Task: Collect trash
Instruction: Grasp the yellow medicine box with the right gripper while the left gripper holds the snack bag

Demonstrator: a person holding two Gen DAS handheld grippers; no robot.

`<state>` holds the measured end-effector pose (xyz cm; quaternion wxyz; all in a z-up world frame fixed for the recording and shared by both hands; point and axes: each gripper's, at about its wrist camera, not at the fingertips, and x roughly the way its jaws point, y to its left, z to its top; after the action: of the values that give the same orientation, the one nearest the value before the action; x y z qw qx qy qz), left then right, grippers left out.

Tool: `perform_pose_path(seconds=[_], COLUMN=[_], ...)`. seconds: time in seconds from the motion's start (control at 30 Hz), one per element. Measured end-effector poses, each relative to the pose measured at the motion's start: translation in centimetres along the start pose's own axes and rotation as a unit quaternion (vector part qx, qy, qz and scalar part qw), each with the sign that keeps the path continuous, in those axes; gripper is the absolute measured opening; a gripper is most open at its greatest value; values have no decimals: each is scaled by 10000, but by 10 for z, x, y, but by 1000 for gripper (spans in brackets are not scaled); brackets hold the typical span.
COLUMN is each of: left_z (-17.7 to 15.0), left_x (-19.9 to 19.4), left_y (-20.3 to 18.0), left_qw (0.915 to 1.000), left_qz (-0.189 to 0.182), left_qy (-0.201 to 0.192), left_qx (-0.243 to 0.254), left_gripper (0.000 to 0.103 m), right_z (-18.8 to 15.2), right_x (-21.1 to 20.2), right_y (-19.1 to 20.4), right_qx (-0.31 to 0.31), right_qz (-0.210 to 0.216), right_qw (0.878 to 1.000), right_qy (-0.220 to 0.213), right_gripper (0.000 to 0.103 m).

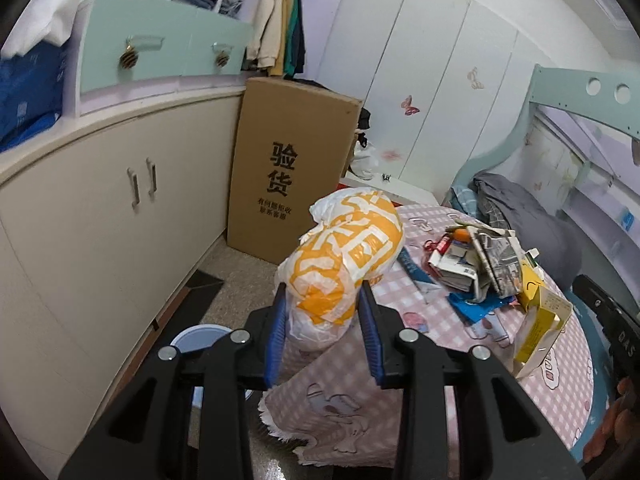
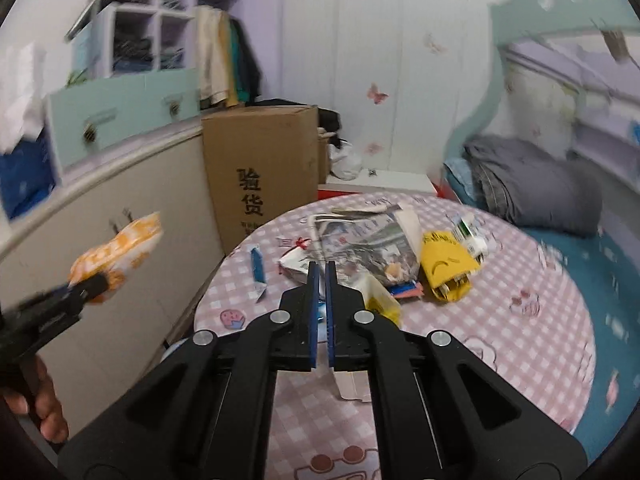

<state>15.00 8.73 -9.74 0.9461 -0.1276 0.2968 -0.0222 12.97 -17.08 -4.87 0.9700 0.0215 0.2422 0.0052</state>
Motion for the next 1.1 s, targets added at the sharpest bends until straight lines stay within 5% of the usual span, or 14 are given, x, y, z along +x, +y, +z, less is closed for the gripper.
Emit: perform_pose_path(seconds=[0.07,0.1,0.13,0.23,0.37,0.63,0.83,1.1], left_z=[-2,-2,-2,-5,-10,-12,-14,-12], left_x=[2,4,7,14,21,30,34,40], left_y=[4,5,4,0,-6,2,8,30], left_qw=[10000,10000,10000,9999,9997,9992,9990,9987], left_qz=[51,51,22,-67,-26,109,147,199], left_qy=[-11,3,38,136,217,366,409,462], left_qx=[18,16,16,55,139,79,94,-108], left_gripper=[33,33,33,33,33,33,33,33], right_z=[-2,-4,-8,-17,-27,-34,-39,-28], right_x=[-2,-4,-7,7,44,88,90,53], right_y=[-11,-15,-21,-21,-19,6,4,42], right_qx=[137,193,281,133,40,-432,-396,-538], right_qz=[-310,-406,-512,-600,-179,149,255,803], right_qw=[9994,9990,9982,9980,9965,9896,9888,9905], right_qy=[-40,-73,-149,140,821,1366,1415,979], right_gripper=[28,66,87,87,87,87,64,60])
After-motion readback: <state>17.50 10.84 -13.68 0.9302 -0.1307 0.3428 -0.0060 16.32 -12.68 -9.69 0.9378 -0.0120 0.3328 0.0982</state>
